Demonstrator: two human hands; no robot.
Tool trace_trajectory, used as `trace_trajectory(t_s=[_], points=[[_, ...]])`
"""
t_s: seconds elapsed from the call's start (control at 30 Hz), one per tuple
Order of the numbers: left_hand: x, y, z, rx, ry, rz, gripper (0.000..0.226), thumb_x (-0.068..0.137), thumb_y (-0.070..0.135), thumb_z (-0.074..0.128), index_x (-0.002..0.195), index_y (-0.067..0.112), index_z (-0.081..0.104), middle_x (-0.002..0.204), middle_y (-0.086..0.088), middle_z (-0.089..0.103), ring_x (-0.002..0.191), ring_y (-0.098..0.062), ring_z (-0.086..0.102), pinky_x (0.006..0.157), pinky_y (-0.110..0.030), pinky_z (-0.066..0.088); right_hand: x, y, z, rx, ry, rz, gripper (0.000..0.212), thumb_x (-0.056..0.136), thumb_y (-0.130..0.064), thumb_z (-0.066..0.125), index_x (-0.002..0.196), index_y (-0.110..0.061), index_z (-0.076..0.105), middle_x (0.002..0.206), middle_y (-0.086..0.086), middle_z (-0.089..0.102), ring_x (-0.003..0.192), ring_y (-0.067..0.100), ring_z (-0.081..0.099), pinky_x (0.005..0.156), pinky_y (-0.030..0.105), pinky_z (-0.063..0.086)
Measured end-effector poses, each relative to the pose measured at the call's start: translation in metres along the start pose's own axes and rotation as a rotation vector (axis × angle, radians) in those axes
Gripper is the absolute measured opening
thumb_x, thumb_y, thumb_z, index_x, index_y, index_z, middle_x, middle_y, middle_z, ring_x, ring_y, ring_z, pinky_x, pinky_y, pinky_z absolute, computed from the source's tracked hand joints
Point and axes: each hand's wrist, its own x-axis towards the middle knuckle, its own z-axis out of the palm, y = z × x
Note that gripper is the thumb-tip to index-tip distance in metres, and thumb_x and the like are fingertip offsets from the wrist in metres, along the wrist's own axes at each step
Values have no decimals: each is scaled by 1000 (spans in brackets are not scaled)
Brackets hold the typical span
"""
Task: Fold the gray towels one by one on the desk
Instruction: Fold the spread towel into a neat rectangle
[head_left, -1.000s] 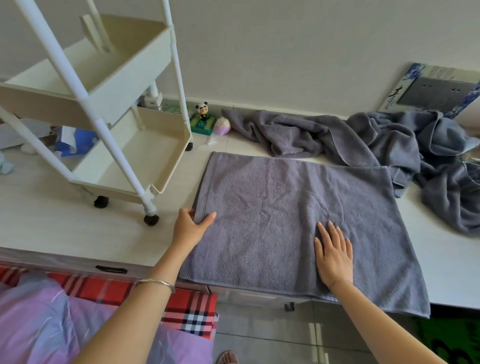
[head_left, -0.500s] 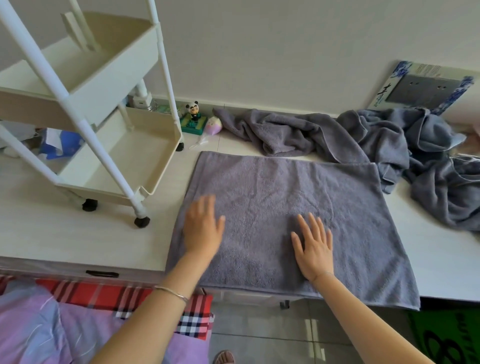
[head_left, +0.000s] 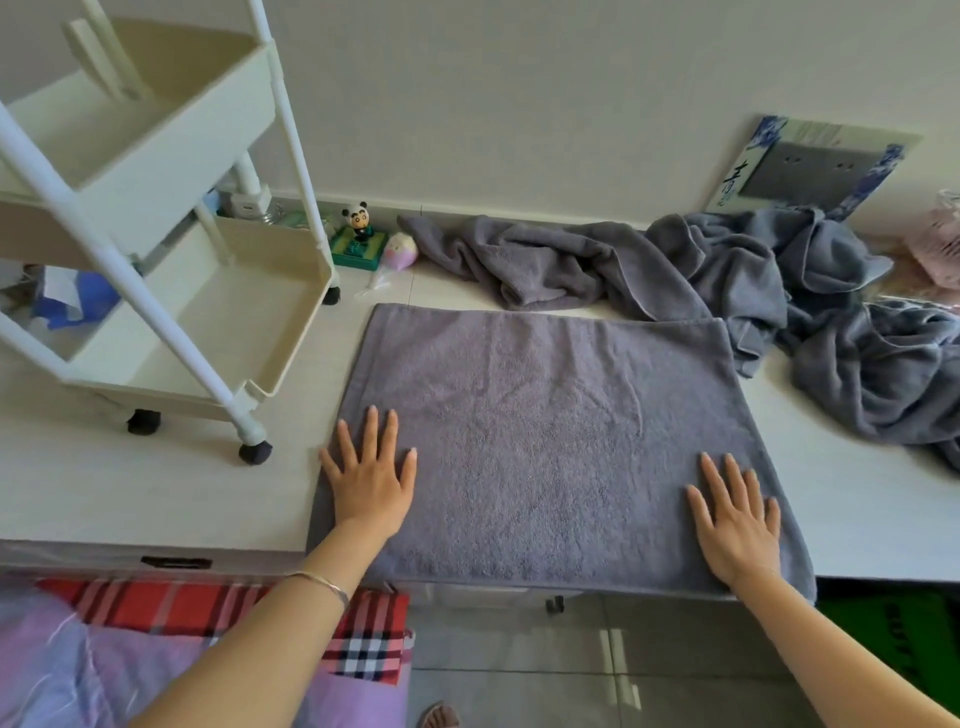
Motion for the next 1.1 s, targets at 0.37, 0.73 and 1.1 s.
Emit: trace_trajectory(t_s=[0.37, 0.73, 1.1], points=[[10, 147, -6, 53, -33, 413, 59, 93, 51, -2, 150, 34, -6, 159, 7, -8, 146, -27, -12, 109, -63, -10, 21, -152, 16, 87, -44, -379, 76, 77, -55, -12, 149, -38, 7, 159, -9, 0, 146, 14, -7, 116, 37, -11], [90, 119, -23, 11, -25, -24, 70, 96, 57, 8, 151, 17, -9, 159, -6, -13, 143, -40, -13, 112, -63, -6, 126, -37, -25, 50, 27, -72, 53, 101, -42, 23, 151, -30, 10, 160, -2, 1, 147, 19, -5, 119, 40, -4], [110, 252, 0, -33, 6, 365, 71, 82, 58, -10, 149, 36, -5, 159, 9, -6, 146, -24, -12, 110, -62, -12, 198, -35, -21, 5, 20, -416, 64, 88, -53, -3, 148, -35, 8, 156, -13, 8, 146, 10, 4, 118, 30, -4]])
